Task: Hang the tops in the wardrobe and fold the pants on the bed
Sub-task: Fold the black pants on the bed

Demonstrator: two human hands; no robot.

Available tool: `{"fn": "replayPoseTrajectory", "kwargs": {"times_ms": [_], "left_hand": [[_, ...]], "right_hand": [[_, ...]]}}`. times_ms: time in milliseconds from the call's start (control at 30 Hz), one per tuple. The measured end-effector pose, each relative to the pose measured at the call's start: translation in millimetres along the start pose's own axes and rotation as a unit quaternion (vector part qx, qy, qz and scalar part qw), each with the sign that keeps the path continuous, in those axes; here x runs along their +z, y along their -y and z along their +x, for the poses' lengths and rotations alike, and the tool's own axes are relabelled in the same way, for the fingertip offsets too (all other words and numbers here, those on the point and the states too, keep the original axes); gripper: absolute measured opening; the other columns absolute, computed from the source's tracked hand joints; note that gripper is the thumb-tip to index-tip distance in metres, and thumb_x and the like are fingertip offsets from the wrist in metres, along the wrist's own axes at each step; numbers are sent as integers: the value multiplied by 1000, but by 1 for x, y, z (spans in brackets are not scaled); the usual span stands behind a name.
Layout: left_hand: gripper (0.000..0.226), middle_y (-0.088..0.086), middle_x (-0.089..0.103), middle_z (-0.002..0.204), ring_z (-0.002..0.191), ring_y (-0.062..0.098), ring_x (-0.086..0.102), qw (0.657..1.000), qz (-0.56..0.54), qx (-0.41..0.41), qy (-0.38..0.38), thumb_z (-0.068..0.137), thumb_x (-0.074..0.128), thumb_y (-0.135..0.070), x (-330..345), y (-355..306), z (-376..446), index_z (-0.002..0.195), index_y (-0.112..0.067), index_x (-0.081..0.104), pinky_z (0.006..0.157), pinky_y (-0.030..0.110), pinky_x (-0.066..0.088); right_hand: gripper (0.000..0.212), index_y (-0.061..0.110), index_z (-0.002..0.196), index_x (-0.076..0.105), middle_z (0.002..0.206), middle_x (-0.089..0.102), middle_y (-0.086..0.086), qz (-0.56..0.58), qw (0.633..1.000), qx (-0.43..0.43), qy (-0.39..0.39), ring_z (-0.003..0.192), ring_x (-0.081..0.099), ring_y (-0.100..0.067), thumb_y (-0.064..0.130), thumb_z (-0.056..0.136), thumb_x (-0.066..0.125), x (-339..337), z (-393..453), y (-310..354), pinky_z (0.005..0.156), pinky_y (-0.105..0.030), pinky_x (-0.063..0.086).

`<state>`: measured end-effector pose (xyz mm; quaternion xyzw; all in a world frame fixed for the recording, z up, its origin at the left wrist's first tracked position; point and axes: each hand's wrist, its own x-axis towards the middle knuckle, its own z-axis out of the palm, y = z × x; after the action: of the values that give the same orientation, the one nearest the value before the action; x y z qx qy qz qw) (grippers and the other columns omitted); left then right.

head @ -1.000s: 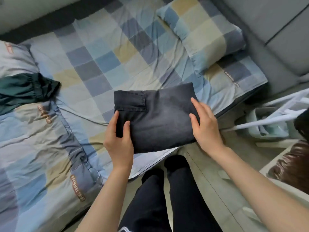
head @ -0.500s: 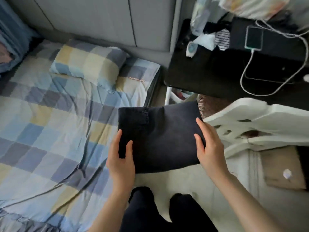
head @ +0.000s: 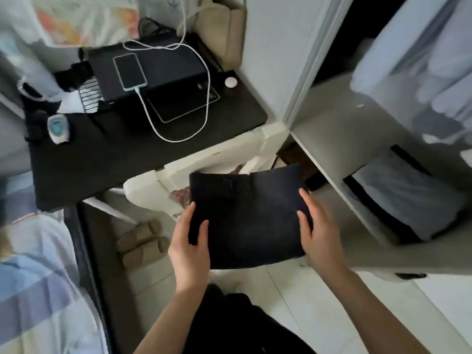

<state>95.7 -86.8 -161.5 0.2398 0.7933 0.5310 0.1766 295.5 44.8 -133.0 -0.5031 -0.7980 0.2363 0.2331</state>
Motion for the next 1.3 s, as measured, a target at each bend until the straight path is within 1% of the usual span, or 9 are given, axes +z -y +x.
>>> {"fn": "replayPoseTrajectory", "kwargs": {"times_ms": [100, 233, 300, 400, 633, 933, 1167, 1233, 1300], "left_hand": [[47, -23, 58, 130, 122, -8, 50, 996, 13, 15, 83, 92, 64, -24, 39, -13, 12, 133, -43, 51, 103, 18, 39], [48, -19, 57, 131, 123, 0, 51, 984, 38, 51, 168, 92, 64, -23, 84, -23, 27, 134, -41, 50, 107, 30, 41], [48, -24, 54, 132, 125, 1, 50, 971, 47, 45, 229, 93, 63, -27, 103, -30, 37, 135, -46, 46, 108, 33, 41], [46, -22, 56, 132, 124, 5, 52, 946, 60, 77, 310, 93, 62, -28, 135, -42, 58, 134, -44, 48, 106, 31, 42], [46, -29, 58, 116, 106, -17, 53, 888, 24, 94, 449, 93, 63, -18, 209, -75, 78, 134, -34, 54, 91, 1, 39], [42, 5, 64, 125, 118, 21, 58, 859, 31, 55, 508, 88, 66, -5, 357, -154, 77, 130, -12, 60, 108, 36, 43], [18, -10, 64, 88, 73, -9, 58, 850, -117, 56, 511, 89, 59, -2, 470, -214, 53, 101, -14, 65, 73, 12, 46], [20, -10, 61, 92, 78, -12, 60, 847, -79, 48, 524, 93, 57, -4, 499, -202, 47, 108, -16, 59, 72, 10, 45], [41, 2, 61, 114, 110, 4, 60, 803, 73, 87, 586, 93, 59, -4, 521, -173, 46, 132, -10, 49, 84, 16, 46]], "right_hand": [[44, 27, 142, 43, 138, 49, 1, -3, 996, 86, -39, 115, 40, 6, 20, 98, 48, -19, -9, -26, 88, 2, 27], [44, 30, 141, 42, 140, 46, 2, 17, 982, 169, -79, 117, 46, -3, 20, 99, 46, -38, -17, -46, 96, -21, 38], [43, 26, 140, 45, 138, 50, 0, -1, 973, 202, -112, 117, 50, -6, 17, 98, 47, -45, -20, -51, 96, -18, 38], [43, 18, 137, 50, 132, 57, -2, -22, 953, 246, -175, 105, 51, 0, 9, 96, 52, -49, -20, -56, 89, -2, 33], [42, 12, 135, 52, 123, 61, -7, -44, 906, 334, -255, 109, 57, -20, 4, 94, 54, -62, -23, -80, 92, -10, 33], [40, 10, 137, 51, 130, 57, -15, -63, 869, 405, -277, 117, 55, -32, 9, 97, 49, -143, 45, -166, 98, -26, 36], [41, 15, 136, 47, 131, 51, -12, -132, 809, 375, -433, 111, 53, -26, 12, 96, 45, -204, 97, -245, 87, -26, 38], [43, 16, 138, 43, 134, 48, -12, -121, 804, 398, -425, 111, 54, -29, 11, 95, 45, -191, 95, -273, 84, -33, 42], [55, 16, 146, 32, 139, 42, -16, -108, 812, 472, -326, 117, 50, -36, 7, 93, 46, -164, 83, -304, 92, -40, 42]]}}
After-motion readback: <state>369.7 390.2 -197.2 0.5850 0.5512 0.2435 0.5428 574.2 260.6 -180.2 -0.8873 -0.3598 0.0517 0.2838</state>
